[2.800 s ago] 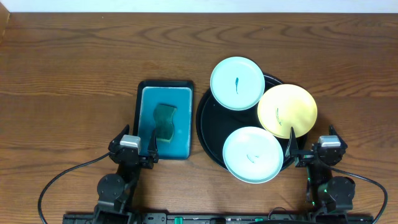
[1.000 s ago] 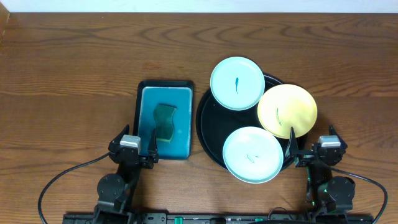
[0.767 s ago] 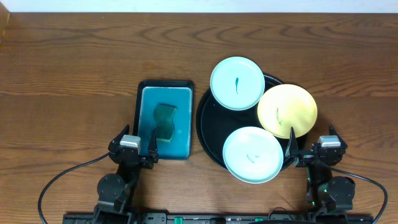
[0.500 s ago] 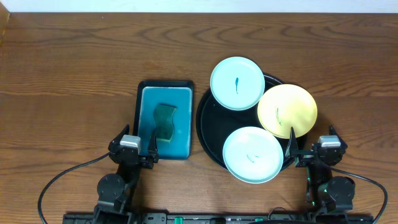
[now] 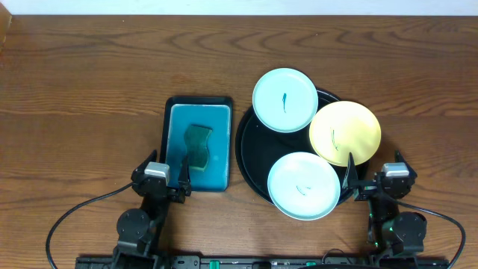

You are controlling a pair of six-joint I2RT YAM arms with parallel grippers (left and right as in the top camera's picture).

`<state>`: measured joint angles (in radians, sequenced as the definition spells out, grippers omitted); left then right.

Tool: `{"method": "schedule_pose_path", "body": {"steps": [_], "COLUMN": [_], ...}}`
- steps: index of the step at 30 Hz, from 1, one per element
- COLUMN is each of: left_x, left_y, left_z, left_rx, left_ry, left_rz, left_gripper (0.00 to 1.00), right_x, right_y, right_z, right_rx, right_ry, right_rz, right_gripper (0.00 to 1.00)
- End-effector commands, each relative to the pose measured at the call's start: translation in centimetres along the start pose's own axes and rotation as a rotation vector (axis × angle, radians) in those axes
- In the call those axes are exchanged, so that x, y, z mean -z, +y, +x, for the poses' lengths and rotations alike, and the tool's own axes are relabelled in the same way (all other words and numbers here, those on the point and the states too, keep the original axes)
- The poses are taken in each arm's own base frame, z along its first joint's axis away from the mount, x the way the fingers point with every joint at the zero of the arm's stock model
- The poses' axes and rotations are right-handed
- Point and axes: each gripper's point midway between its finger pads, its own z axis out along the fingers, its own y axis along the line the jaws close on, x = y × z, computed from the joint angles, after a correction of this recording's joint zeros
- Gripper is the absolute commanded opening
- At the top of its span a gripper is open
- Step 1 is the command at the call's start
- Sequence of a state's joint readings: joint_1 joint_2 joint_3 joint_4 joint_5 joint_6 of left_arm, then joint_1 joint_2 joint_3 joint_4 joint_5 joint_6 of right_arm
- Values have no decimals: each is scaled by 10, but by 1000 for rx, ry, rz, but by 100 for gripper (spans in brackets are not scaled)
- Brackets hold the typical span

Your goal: Clean dirty plates on tray and stack at the side

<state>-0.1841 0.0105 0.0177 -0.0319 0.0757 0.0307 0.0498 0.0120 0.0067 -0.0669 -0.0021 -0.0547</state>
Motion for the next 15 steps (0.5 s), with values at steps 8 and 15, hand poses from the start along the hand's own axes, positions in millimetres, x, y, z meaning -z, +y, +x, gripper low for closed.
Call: {"method": "schedule_pose_path", "body": {"steps": [8, 15], "left_x": [11, 19], "left_y": [-5, 4], "left_z": [9, -11], "left_rx": [114, 111], "left_ry": [128, 196], "left_rz": [22, -44], "left_gripper": [76, 75], "right_x": [1, 7], "right_y": [7, 5], "right_z": [-3, -19], "right_rx": [-77, -111], "right_ry": [-1, 16], "right_rz": [-40, -32], "right_gripper": [99, 99]}}
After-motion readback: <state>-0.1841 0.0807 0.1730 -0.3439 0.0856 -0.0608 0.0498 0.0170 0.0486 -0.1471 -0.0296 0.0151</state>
